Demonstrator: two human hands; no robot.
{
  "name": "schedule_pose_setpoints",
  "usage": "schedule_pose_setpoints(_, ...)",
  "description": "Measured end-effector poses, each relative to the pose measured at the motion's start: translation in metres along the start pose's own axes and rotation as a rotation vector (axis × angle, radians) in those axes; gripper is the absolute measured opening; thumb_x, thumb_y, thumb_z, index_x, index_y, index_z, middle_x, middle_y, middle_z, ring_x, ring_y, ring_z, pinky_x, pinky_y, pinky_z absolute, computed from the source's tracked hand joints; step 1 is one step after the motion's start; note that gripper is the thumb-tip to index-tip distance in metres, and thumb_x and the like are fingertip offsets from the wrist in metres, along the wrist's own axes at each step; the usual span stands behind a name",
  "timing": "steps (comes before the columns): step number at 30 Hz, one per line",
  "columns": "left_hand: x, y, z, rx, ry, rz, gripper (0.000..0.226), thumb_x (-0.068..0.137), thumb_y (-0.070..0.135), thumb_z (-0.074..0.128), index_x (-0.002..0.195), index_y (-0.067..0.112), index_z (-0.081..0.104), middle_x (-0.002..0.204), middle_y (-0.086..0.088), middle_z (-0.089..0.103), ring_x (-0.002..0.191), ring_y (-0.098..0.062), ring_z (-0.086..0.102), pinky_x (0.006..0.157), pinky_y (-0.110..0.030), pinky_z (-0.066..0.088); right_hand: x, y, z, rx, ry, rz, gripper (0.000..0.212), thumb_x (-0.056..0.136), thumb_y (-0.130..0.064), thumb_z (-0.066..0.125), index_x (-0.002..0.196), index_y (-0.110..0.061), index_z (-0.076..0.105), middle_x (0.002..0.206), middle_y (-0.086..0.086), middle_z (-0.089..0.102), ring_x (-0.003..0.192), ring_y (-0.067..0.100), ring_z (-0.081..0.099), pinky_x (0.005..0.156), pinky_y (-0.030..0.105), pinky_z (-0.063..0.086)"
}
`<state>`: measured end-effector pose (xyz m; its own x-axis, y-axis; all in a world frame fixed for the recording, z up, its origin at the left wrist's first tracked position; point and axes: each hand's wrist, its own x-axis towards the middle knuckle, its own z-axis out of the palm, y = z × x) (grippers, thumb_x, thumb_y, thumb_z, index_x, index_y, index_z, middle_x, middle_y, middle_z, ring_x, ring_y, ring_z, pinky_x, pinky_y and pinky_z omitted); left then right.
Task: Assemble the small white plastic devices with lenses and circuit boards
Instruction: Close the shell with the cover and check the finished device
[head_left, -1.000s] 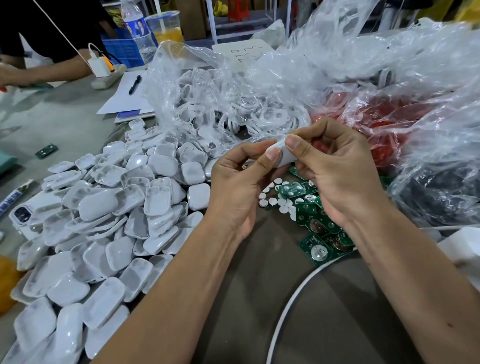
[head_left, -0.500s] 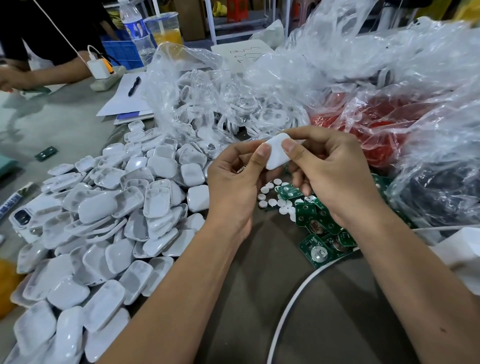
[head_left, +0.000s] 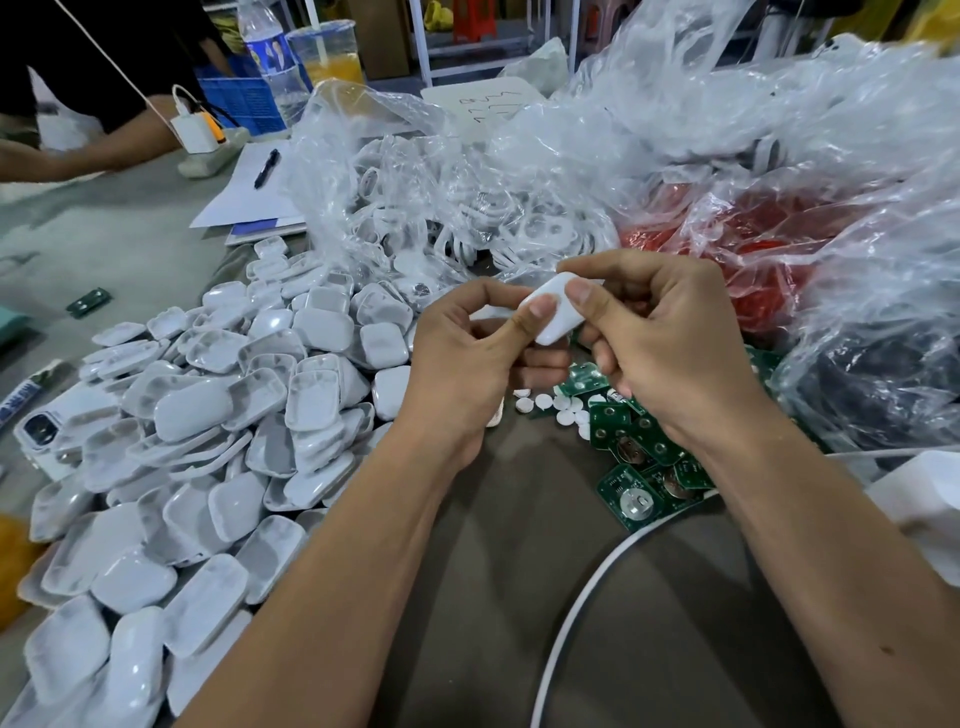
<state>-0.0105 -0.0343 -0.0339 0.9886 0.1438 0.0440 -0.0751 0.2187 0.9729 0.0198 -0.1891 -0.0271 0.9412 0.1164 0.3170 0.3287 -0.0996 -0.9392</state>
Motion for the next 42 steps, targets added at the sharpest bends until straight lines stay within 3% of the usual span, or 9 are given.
schedule_pose_setpoints(7, 0.001, 0.003, -0.005, -0.023, 0.005, -0.081, 0.009, 0.093, 0.012, 0.073, 0.093, 0.004, 0.07, 0.069, -0.014, 0.07, 0.052, -0.016, 0.067, 0.052, -0.025, 0.057, -0.003, 0.001, 0.002, -0.046, 0.022, 0.002, 0.008, 0.097, -0.017, 0.073, 0.099, -0.023, 0.079, 0.055, -0.002, 0.065, 0.039, 0.009, 0.053, 0.037, 0.02, 0.039)
schedule_pose_setpoints(12, 0.007, 0.009, -0.013, -0.137, 0.081, -0.208, 0.012, 0.092, 0.013, 0.074, 0.098, 0.003, 0.073, 0.064, -0.009, 0.069, 0.05, -0.01, 0.065, 0.047, -0.018, 0.054, -0.001, 0.002, -0.003, -0.353, -0.089, -0.107, 0.023, 0.091, -0.036, 0.078, 0.113, -0.03, 0.08, 0.087, -0.009, 0.072, 0.074, 0.005, 0.066, 0.07, 0.024, 0.055)
schedule_pose_setpoints(15, 0.008, 0.012, -0.02, -0.17, 0.06, -0.26, 0.026, 0.093, 0.028, 0.073, 0.081, 0.004, 0.075, 0.061, -0.007, 0.065, 0.045, -0.007, 0.06, 0.044, -0.015, 0.051, -0.002, -0.002, 0.0, -0.429, -0.101, -0.196, 0.022, 0.089, -0.037, 0.079, 0.109, -0.029, 0.082, 0.088, -0.006, 0.069, 0.076, 0.007, 0.064, 0.07, 0.019, 0.05)
schedule_pose_setpoints(18, 0.007, 0.011, -0.015, -0.225, 0.043, -0.264, 0.035, 0.097, 0.037, 0.067, 0.086, 0.003, 0.069, 0.065, -0.006, 0.068, 0.048, -0.006, 0.061, 0.046, -0.015, 0.052, -0.005, -0.004, 0.005, -0.082, -0.088, 0.027, 0.008, 0.094, -0.023, 0.076, 0.092, -0.022, 0.084, 0.08, 0.005, 0.077, 0.066, 0.019, 0.072, 0.057, 0.033, 0.06)
schedule_pose_setpoints(21, 0.006, 0.01, -0.011, -0.246, 0.078, -0.201, 0.018, 0.098, 0.023, 0.067, 0.088, 0.008, 0.069, 0.065, -0.005, 0.068, 0.048, -0.007, 0.059, 0.045, -0.017, 0.05, -0.007, -0.008, 0.006, 0.29, -0.057, 0.306, 0.016, 0.095, -0.007, 0.073, 0.082, -0.013, 0.082, 0.077, 0.011, 0.077, 0.061, 0.018, 0.07, 0.051, 0.023, 0.055)
schedule_pose_setpoints(24, 0.005, 0.005, -0.011, -0.082, 0.103, -0.11, 0.018, 0.095, 0.022, 0.072, 0.077, 0.02, 0.076, 0.06, 0.0, 0.06, 0.048, -0.01, 0.051, 0.045, -0.021, 0.045, -0.005, -0.01, 0.004, 0.323, -0.089, 0.373, 0.013, 0.096, -0.007, 0.07, 0.088, -0.007, 0.08, 0.083, 0.013, 0.078, 0.062, 0.017, 0.07, 0.05, 0.021, 0.054)
schedule_pose_setpoints(29, 0.003, 0.006, -0.01, -0.054, 0.076, -0.072, 0.015, 0.091, 0.024, 0.074, 0.083, 0.012, 0.08, 0.078, -0.007, 0.074, 0.06, -0.012, 0.064, 0.056, -0.024, 0.056, -0.005, -0.014, 0.003, 0.386, -0.143, 0.487, 0.015, 0.099, -0.014, 0.066, 0.098, -0.004, 0.077, 0.088, 0.014, 0.078, 0.063, 0.015, 0.069, 0.048, 0.021, 0.051)
schedule_pose_setpoints(34, 0.002, 0.005, -0.007, -0.067, 0.066, -0.064, 0.02, 0.081, 0.028, 0.077, 0.078, 0.008, 0.076, 0.072, -0.008, 0.071, 0.058, -0.013, 0.063, 0.054, -0.023, 0.055, -0.005, -0.014, 0.003, 0.426, -0.139, 0.501, 0.019, 0.098, -0.017, 0.067, 0.101, -0.002, 0.077, 0.087, 0.015, 0.077, 0.058, 0.012, 0.064, 0.044, 0.018, 0.044)
schedule_pose_setpoints(42, 0.003, 0.001, -0.006, -0.125, 0.062, -0.037, 0.017, 0.077, 0.028, 0.075, 0.071, 0.012, 0.073, 0.075, -0.008, 0.072, 0.064, -0.015, 0.064, 0.063, -0.03, 0.057, -0.007, -0.013, 0.008, 0.432, -0.115, 0.397, 0.022, 0.096, -0.01, 0.067, 0.076, -0.01, 0.078, 0.067, 0.004, 0.069, 0.055, 0.01, 0.055, 0.049, 0.017, 0.041)
